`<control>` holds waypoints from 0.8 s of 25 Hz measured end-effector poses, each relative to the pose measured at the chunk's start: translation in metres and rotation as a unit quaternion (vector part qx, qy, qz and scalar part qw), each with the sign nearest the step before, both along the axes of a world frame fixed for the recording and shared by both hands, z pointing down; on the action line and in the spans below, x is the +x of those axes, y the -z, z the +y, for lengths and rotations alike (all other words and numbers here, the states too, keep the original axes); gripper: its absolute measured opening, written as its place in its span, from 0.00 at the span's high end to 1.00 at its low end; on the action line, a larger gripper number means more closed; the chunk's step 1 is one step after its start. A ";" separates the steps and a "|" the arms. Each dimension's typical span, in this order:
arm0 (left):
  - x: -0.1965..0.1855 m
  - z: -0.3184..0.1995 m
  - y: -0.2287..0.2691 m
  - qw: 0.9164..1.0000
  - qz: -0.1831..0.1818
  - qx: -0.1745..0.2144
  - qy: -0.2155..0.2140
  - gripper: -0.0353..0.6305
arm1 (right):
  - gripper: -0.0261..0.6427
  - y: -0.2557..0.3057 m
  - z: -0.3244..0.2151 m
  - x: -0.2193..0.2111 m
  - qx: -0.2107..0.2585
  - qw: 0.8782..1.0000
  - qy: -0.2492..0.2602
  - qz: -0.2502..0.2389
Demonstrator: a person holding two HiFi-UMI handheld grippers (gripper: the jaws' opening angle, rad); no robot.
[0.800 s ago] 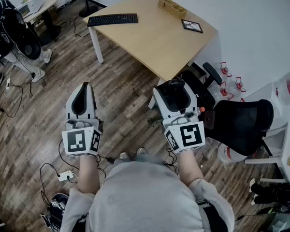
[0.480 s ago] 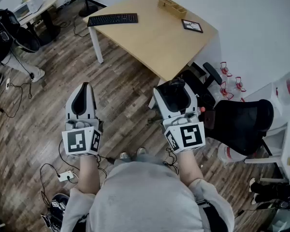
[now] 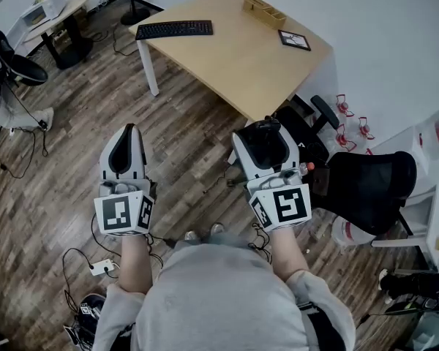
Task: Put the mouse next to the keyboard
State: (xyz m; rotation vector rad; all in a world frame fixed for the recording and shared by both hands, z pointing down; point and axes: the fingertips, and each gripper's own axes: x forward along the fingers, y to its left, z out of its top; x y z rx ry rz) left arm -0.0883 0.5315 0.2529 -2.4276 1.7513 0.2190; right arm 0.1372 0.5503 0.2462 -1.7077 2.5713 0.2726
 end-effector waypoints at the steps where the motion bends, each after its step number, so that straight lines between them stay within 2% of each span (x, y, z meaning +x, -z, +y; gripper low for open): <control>1: -0.003 -0.001 0.000 1.000 0.000 0.001 0.000 0.92 | 0.58 -0.001 -0.001 -0.002 -0.002 1.000 0.000 -0.005; 6: -0.019 -0.002 -0.002 1.000 0.001 0.004 0.000 0.92 | 0.58 0.000 -0.005 -0.010 0.000 1.000 -0.006 -0.029; 14: -0.048 -0.017 -0.005 1.000 0.000 0.003 0.011 0.92 | 0.58 0.002 -0.029 -0.022 0.010 0.999 -0.033 -0.012; 20: -0.051 -0.058 -0.010 1.000 -0.004 0.000 0.022 0.92 | 0.58 -0.002 -0.074 -0.015 0.018 0.999 -0.041 -0.012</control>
